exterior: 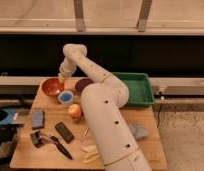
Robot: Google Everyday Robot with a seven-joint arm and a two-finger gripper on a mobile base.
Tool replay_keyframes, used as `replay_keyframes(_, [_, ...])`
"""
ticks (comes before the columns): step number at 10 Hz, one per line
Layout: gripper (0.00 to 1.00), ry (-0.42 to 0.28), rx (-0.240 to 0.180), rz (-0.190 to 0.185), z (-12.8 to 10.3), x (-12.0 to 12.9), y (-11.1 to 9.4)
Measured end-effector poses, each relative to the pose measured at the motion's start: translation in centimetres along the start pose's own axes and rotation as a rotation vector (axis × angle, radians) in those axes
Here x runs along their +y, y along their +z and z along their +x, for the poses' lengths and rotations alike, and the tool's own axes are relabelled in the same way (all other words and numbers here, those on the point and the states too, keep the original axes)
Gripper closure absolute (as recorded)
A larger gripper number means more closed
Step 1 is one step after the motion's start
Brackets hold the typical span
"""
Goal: Stack bowls into tray
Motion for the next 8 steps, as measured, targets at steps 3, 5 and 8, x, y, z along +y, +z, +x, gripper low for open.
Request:
replay_keyframes(3, [1.00,0.025,-0.022,0.045,-1.6,-1.0,-2.9])
replay_keyframes(5, [1.00,0.064,-0.032,0.098,-1.9,-3.1,-5.5])
replay_keyframes(8, [1.00,0.157,-0.055,0.176,0.4,-6.9,-10.0])
